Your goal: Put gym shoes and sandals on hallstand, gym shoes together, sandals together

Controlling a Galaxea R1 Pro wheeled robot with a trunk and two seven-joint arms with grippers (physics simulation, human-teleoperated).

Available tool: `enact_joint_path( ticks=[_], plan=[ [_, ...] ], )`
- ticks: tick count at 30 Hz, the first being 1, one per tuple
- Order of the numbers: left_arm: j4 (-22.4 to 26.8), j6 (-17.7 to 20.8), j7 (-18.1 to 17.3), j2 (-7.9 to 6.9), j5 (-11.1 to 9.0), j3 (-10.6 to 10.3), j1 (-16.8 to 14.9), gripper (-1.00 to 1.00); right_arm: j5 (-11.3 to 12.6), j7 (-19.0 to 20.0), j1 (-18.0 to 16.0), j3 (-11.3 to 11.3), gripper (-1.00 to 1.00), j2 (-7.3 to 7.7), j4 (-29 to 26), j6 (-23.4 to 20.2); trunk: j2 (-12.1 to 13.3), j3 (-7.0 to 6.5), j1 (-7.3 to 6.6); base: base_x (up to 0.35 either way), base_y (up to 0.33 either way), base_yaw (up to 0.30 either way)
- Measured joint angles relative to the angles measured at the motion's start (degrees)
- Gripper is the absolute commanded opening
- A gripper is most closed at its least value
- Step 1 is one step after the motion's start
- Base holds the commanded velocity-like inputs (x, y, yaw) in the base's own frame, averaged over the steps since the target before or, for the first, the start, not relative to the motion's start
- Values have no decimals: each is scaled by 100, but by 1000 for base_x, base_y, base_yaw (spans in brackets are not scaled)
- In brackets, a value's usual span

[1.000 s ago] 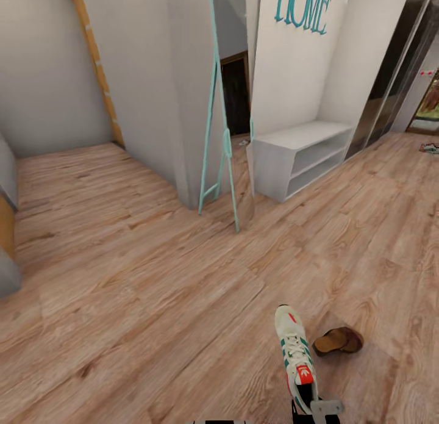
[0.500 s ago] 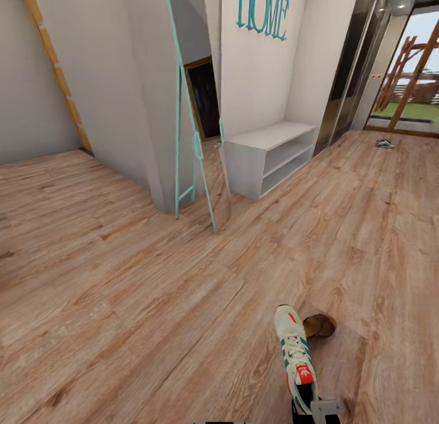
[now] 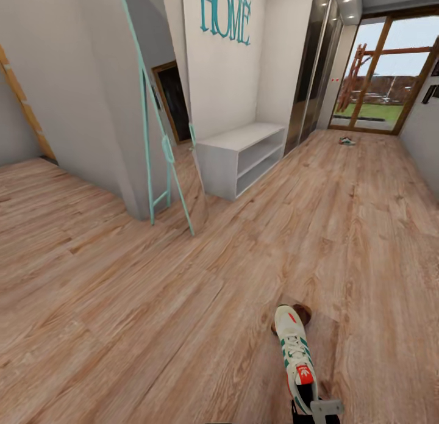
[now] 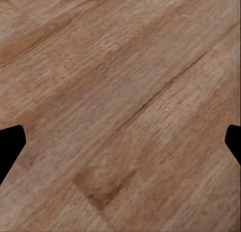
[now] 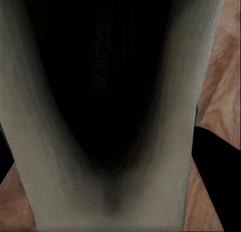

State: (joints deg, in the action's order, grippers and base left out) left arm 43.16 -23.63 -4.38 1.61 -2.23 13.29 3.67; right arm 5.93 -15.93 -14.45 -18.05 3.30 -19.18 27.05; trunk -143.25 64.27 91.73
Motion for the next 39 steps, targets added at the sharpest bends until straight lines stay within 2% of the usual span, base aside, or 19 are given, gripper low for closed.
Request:
enact_joint_path(
  ticks=[39],
  plan=[
    [1,0,0,0,0,1,2,100,-7,0,0,-2,-100,-8,-1,0,0,-161,0,0,0,-276]
  ],
)
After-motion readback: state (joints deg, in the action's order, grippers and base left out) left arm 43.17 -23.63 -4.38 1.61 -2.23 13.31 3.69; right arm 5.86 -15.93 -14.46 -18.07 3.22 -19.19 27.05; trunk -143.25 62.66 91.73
